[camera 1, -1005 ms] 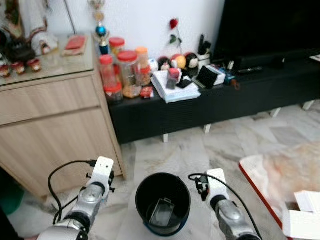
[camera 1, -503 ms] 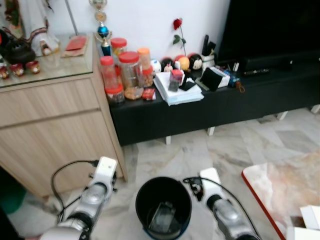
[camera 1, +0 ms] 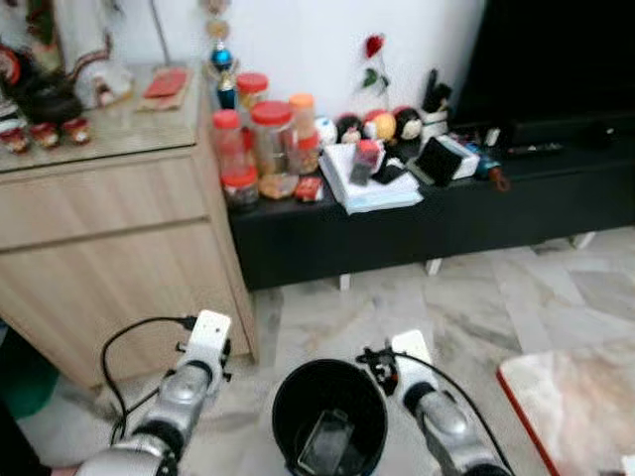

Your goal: Picking trash to rubbish bin

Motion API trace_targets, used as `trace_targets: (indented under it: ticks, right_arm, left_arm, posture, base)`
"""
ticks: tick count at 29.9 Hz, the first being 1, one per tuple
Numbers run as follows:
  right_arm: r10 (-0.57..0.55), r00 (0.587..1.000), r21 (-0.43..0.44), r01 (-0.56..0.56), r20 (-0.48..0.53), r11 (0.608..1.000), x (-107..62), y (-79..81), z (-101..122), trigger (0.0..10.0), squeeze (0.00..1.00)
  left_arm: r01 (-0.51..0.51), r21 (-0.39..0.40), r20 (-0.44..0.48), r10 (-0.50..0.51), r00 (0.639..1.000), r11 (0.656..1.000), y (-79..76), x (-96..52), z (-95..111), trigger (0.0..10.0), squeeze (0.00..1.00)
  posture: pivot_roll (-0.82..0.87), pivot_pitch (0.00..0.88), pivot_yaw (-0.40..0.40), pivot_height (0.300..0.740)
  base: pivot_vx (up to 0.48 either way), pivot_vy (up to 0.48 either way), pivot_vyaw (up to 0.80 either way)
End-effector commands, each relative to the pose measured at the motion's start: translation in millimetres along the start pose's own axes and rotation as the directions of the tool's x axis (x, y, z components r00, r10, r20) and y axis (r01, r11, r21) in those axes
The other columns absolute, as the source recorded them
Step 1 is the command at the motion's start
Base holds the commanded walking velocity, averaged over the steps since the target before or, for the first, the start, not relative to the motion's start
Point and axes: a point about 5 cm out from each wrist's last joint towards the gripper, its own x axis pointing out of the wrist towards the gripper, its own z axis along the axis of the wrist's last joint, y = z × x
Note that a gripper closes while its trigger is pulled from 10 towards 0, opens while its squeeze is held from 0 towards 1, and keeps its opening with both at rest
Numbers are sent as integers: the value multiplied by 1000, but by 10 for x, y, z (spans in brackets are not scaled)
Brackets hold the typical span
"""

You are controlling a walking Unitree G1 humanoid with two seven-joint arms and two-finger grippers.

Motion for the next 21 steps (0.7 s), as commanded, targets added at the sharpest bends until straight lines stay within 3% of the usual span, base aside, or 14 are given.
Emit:
trace_targets:
  ticks: [1, 10, 21]
  right_arm:
    - [26, 999, 2, -26, 36, 1000, 58, 89, 100, 10000, 0]
    - [38, 999, -7, -38, 35, 999, 59, 99, 101, 10000, 0]
    - [60, 997, -22, -59, 41, 998, 62, 106, 119, 10000, 0]
  left_arm:
    - [-41, 24, 17, 40, 999, 999, 169, -2, 38, 10000, 0]
    - [-37, 25, 38, 36, 999, 999, 152, 12, 89, 10000, 0]
    - [26, 23, 85, -28, 996, 999, 28, 68, 262, 10000, 0]
  posture:
    - [150, 14, 10, 740]
    - [151, 16, 8, 740]
    - [144, 21, 5, 740]
  base:
    - [315, 0, 0]
    - [307, 0, 0]
    - [0, 0, 0]
